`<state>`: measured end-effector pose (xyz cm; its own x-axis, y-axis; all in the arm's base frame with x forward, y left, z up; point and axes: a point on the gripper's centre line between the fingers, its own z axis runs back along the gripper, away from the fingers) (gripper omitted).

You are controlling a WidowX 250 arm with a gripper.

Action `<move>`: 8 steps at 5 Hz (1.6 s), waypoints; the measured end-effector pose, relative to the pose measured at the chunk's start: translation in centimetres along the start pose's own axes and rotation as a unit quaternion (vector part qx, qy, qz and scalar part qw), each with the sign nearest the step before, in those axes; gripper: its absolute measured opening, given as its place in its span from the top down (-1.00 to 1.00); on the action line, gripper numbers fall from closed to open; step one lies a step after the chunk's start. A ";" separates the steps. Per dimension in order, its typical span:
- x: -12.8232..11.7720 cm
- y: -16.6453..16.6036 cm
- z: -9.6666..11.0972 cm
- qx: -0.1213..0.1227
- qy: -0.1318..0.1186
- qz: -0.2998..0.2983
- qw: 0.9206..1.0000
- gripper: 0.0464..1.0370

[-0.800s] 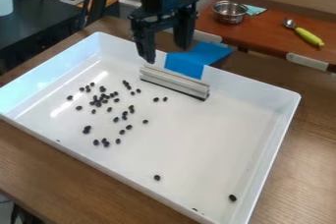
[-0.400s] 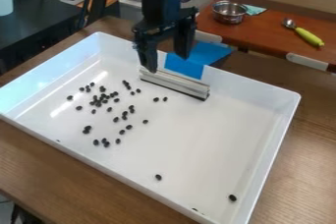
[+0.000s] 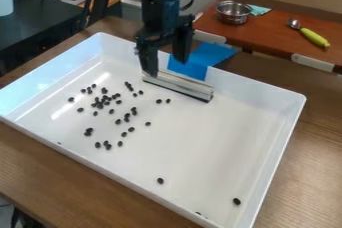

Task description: Sweep into pile

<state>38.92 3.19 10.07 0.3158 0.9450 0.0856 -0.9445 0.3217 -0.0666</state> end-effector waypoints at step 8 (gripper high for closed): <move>1.8 -2.1 -4.5 0.028 -0.020 0.019 0.999 -0.50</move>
<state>41.91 4.53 5.86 0.2769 0.9529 0.1238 -0.9596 0.2809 -0.0159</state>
